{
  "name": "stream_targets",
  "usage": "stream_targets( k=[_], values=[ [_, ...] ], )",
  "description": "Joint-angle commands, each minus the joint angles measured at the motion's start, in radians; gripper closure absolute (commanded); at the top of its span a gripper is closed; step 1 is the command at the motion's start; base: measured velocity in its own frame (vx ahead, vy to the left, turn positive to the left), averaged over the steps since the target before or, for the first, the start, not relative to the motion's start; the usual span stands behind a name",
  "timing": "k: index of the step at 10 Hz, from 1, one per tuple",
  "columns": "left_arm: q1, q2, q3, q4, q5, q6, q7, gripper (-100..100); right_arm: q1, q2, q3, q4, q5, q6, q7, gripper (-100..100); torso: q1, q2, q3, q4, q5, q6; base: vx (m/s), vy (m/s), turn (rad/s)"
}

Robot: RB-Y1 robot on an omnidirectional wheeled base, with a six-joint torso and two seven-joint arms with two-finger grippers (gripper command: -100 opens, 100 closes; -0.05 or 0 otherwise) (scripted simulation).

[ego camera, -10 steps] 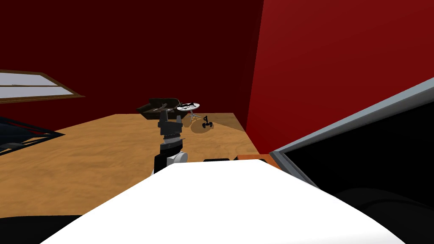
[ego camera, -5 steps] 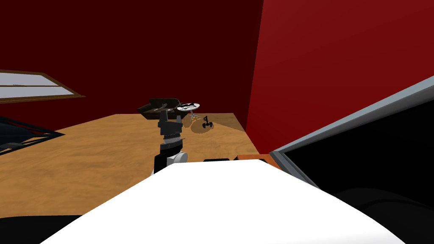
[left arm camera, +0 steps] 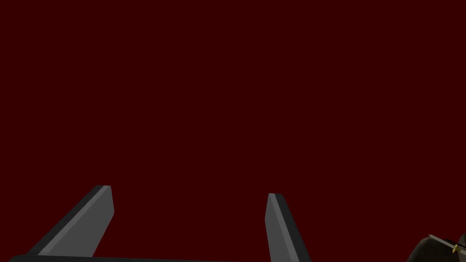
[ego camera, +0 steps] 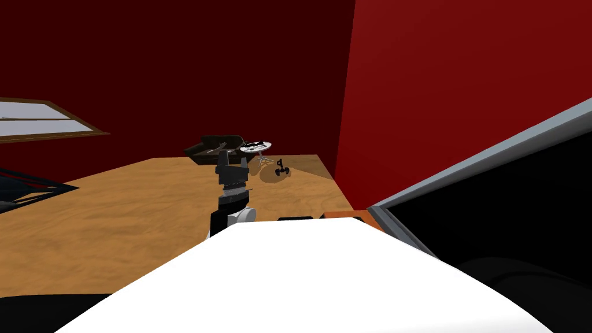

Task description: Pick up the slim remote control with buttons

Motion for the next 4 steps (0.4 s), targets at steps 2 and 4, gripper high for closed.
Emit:
stream_targets(
  k=[2, 4],
  values=[
    [0.000, 0.000, 0.000, 0.000, 0.000, 0.000, 0.000, 0, 0.041, -0.022, -0.025, -0.038, 0.016, -0.020, -0.012, 100, 0.000, 0.000, 0.000, 0.000, 0.000, 0.001, 0.058, 0.025, -0.050],
    [0.000, 0.000, 0.000, 0.000, 0.000, 0.000, 0.000, 0, 0.034, -0.013, -0.028, -0.026, 0.009, -0.021, 0.003, 0, 0.000, 0.002, 0.001, 0.000, 0.000, 0.000, 0.009, 0.005, -0.003]
  ],
)
